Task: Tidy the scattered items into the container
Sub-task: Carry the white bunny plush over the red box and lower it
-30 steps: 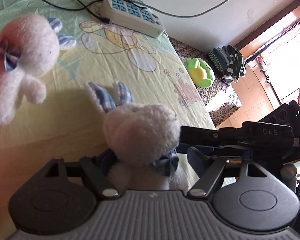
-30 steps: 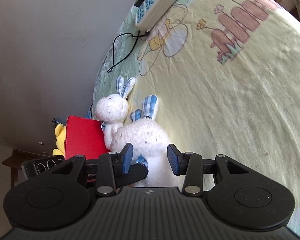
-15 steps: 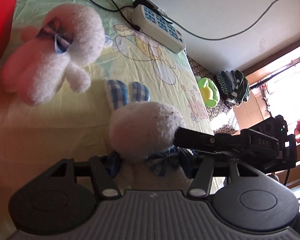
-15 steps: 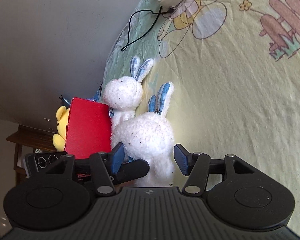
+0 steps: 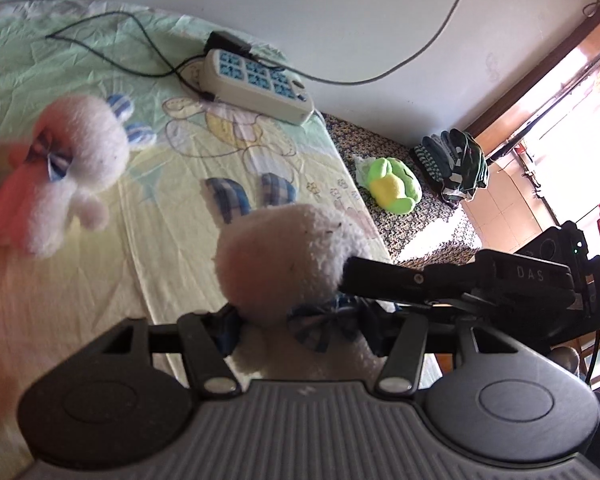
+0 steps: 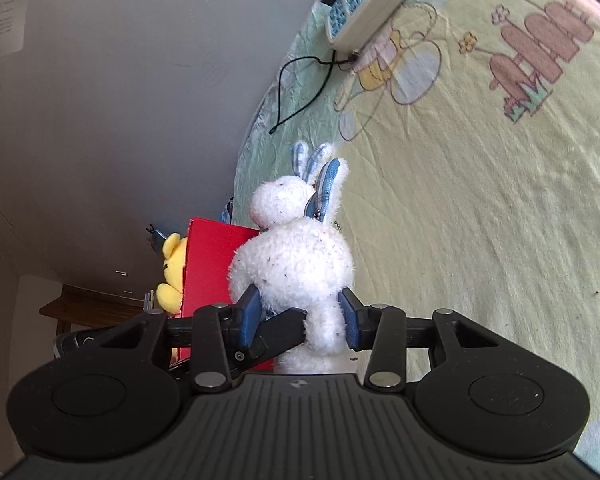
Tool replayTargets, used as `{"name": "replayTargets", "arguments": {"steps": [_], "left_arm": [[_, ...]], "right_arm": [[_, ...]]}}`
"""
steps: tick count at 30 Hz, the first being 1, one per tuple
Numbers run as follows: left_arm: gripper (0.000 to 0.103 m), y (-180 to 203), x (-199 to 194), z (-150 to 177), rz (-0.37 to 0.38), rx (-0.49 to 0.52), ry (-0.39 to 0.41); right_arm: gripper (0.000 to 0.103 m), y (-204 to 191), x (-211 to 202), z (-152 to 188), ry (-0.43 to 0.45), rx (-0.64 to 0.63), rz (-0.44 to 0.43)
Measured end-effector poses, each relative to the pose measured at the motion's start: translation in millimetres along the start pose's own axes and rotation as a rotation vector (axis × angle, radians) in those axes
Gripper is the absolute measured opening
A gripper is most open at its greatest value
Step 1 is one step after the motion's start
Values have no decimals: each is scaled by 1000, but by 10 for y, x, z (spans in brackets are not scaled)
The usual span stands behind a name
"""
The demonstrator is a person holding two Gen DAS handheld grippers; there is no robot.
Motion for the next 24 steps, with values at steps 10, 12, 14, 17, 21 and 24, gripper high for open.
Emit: {"name": "replayTargets", "arguments": {"steps": [10,12,14,17,21,24], "left_arm": [[57,247,-932,-121,-90,136,219],[57,195,-1132,-135,-106,145,255],[57,123,-1310,-152,-114,148,285],[58,-30,-1534,-178,-125,150,322],[58,-311,-1873,-202,-150,152,354],[58,-580,-2130,-243,-176,144,381]], "right_arm": [[45,-869,41,-16,93,-229,-104],[46,-1074,161,26,92,-276,-116],[46,-1283,274,81,93,-331,-117],[46,-1553,454,157,92,-394,-109],[46,-1860,742,291,95,-428,-96],[45,-2103,1065,405,101,-453,-94]]}}
Point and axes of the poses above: each gripper's, at about its wrist camera, not at the fingertips, and x roughly the way its jaws point, y to its right, z to its underside, the point moved 1 cm from there along x, roughly the way its jaws point, and after that the axes turned 12 degrees about -x, right-handed, at the moved point
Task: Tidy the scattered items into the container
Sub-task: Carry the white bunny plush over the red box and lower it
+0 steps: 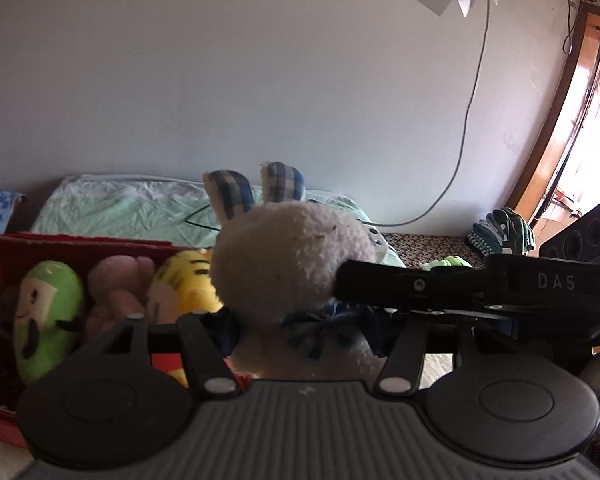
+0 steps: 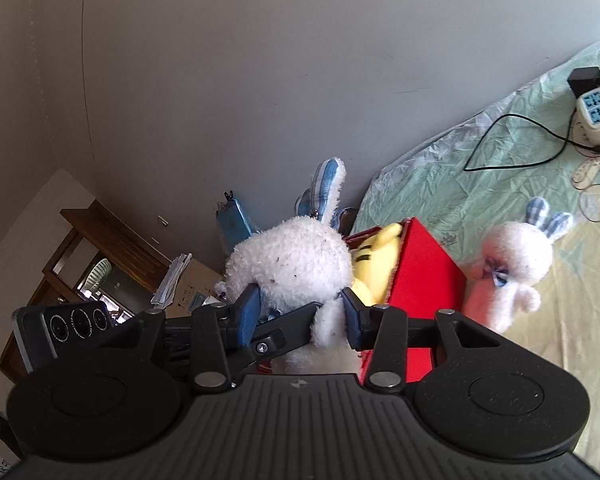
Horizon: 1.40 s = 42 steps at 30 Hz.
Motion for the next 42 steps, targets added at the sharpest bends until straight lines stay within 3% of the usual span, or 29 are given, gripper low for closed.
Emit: {"name": "replayTargets", "arguments": {"steps": [6,11,19,22,25,30,32,37,42], "left_arm": [[58,-659,-246,-226,-91,44,37],[58,-1193,-208,-333,-198,133,-13],[58,-1783,95,-476,-295,208,-106],[58,-1865,194,-460,-334,273,-127],[58,-1918,220,-455,-332,278,-137],[59,-1952,179,-401,-334,292,-159],[60,-1911,129,-349,-350,329,-153],[62,-1880,-82,-384,-340,312,-113],[59,-1775,-297,-410,-308,320,-66]], "right_arm": [[43,-387,722,16,0,-14,23],[39,-616,1361,116,-32,-42,92],[35,-784,2133,171,-81,-50,235],[25,-879,2285,178,-98,-95,276],[25,-948,2384,226,-113,-153,326],[26,-851,2466,257,-150,-113,309],[26,-825,2470,303,-169,-117,317],[23,-770,2498,328,-162,-97,327],[14,-698,2503,340,-167,-81,332]]}}
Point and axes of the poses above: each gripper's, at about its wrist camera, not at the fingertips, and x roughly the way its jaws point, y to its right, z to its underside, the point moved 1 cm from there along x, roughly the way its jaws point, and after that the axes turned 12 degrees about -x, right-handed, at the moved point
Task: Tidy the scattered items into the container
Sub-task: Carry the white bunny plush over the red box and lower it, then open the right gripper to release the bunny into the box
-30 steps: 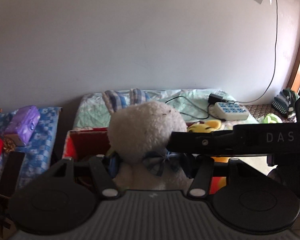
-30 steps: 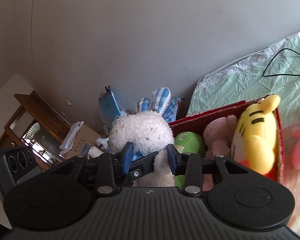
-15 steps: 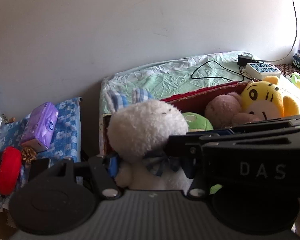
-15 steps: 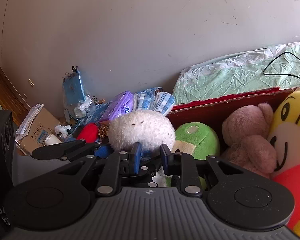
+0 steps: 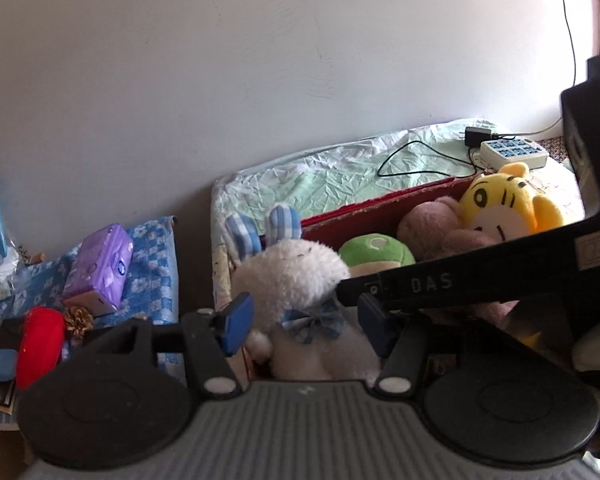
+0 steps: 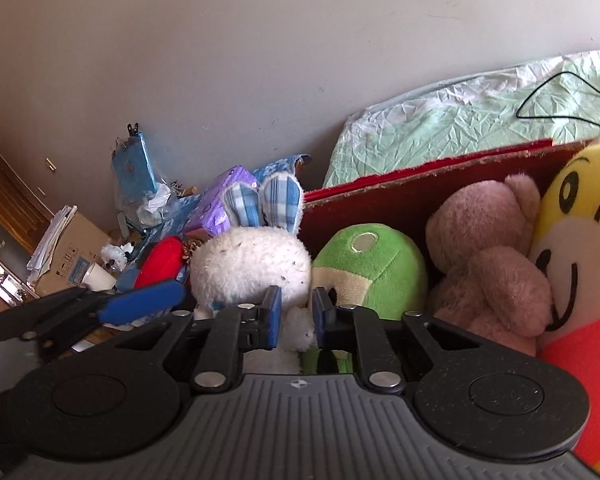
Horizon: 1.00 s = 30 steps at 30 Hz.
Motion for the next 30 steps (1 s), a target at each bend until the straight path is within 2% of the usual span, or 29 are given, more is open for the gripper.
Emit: {"name": "replayTargets", "arguments": {"steps": [4,7,10,14,17,22,30], "left_arm": [[60,33,135,36,45,-11,-66],[61,115,173,76,108,-7,-80],[61,153,256,94,96,6,-92],[67,154,363,146,87,19,-133],[71,134,477,213,77,11,-179],[70,96,504,214,93,-55,-177],[74,120,586,181,83,-78,-179]], "right_arm": [[12,27,-33,-4,2,15,-11],[17,17,-109,-15,18,-10,-15],[17,56,-155,-35,27,-10,-24],[17,52,-137,-79,19,-19,-73],[17,-16,-98,-106,1,-46,-71],[17,-63,-80,-90,-5,-47,-93],[19,-5,-31,-58,-26,6,-91]]}}
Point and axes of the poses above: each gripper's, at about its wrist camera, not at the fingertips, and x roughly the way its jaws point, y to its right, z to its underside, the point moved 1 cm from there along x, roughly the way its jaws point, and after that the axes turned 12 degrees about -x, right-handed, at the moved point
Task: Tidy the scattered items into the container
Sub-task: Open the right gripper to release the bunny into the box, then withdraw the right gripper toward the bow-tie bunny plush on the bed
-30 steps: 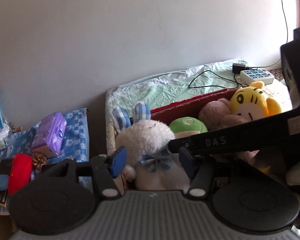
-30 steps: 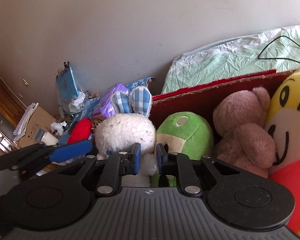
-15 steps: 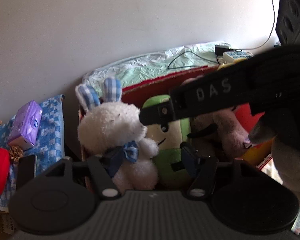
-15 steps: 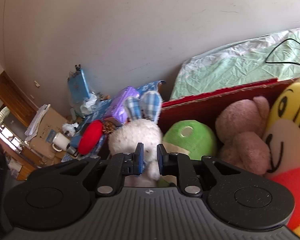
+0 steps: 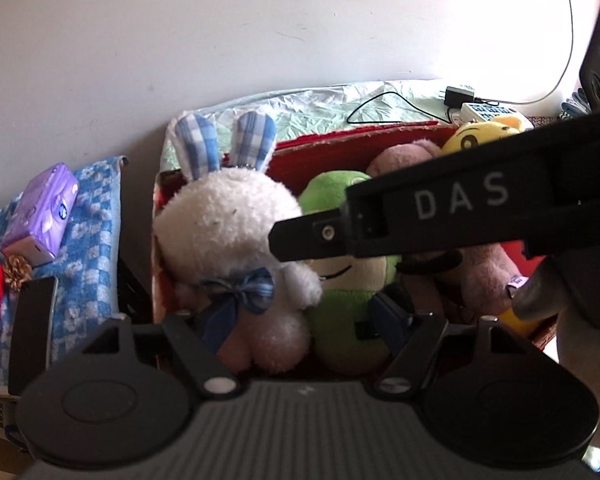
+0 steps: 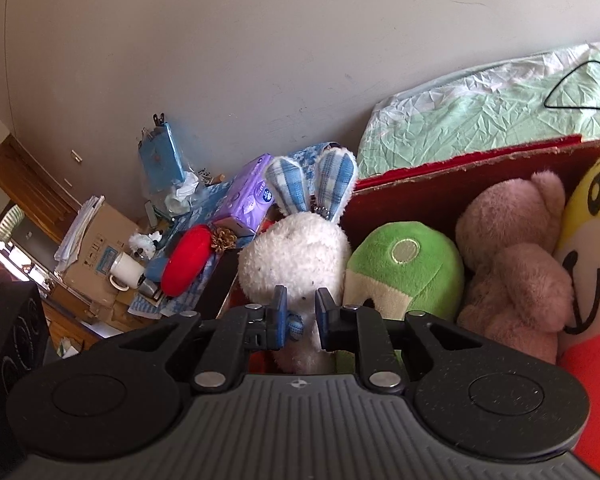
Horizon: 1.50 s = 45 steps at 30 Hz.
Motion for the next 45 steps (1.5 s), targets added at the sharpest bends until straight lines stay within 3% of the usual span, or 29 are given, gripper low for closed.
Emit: {"name": "replayTargets", "arguments": {"steps": [7,12,25,33,45], "left_arm": [[74,-46,-188,-38,1,-77,21],[76,3,-205,-99,-62,-143,17],[93,300,-134,-152,-169,-182,8],[98,501,-200,-177,-219,-164,35],[102,784,-173,-164,-375,-210,19]], "right_arm": [[19,27,-175,-20,37,-10,39],[20,83,-280,-14,34,-26,122],[22,221,-566,89,28,15,232],[25,257,-751,145,49,6,246],[26,491,-995,153,43,-21,195]]}}
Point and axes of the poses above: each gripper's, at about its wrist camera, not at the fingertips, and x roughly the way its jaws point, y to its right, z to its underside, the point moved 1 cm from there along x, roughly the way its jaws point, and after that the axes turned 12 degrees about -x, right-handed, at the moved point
